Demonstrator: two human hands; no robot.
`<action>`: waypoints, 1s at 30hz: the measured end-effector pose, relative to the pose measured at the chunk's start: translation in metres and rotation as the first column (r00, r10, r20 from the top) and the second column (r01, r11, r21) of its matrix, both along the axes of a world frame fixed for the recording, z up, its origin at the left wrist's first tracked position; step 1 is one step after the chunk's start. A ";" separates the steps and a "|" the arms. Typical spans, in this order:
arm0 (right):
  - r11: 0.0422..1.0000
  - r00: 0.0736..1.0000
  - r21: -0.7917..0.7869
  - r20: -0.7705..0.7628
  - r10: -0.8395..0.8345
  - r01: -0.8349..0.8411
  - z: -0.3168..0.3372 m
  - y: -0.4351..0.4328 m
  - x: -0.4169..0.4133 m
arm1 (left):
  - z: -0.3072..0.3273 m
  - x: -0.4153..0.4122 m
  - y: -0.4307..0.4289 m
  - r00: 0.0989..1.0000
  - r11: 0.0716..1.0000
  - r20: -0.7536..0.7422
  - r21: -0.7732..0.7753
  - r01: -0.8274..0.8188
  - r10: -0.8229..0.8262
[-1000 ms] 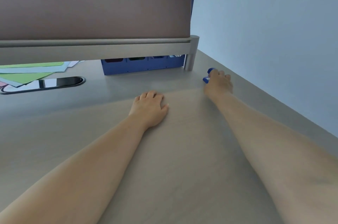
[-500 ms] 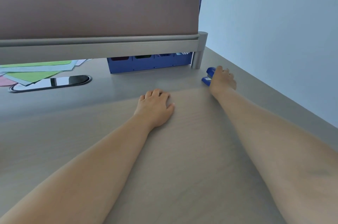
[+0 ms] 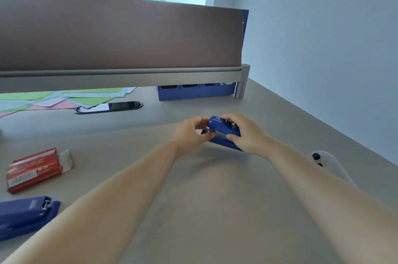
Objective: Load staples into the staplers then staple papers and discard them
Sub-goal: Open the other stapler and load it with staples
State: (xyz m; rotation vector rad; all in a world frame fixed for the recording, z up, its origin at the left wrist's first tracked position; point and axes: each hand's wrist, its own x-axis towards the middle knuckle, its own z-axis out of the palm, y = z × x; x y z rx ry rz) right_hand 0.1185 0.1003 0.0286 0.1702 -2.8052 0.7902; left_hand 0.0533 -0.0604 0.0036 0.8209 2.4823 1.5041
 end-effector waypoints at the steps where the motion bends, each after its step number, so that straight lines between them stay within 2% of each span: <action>1: 0.999 0.999 -0.025 0.009 0.038 -0.038 0.003 -0.012 0.010 | 0.004 0.011 -0.014 1.000 1.000 -0.015 -0.005 0.010 -0.010; 6: 0.975 0.973 -0.080 0.090 0.215 -0.208 0.004 -0.077 0.051 | 0.007 0.067 -0.092 0.999 0.999 0.021 -0.029 -0.029 0.030; 13: 0.924 0.916 -0.087 0.122 0.381 -0.372 0.001 -0.158 0.093 | 0.002 0.144 -0.179 0.973 0.963 -0.051 -0.140 -0.229 0.224; 16: 0.910 0.901 -0.067 0.127 0.414 -0.409 -0.005 -0.185 0.108 | -0.007 0.167 -0.204 0.954 0.943 -0.071 -0.144 -0.300 0.292; 22: 0.887 0.880 -0.015 0.120 0.459 -0.461 -0.010 -0.239 0.127 | -0.009 0.193 -0.256 0.954 0.938 -0.086 -0.176 -0.300 0.289; 30: 0.898 0.893 0.031 0.129 0.432 -0.439 -0.011 -0.282 0.133 | -0.015 0.203 -0.288 0.929 0.922 -0.079 -0.117 -0.369 0.362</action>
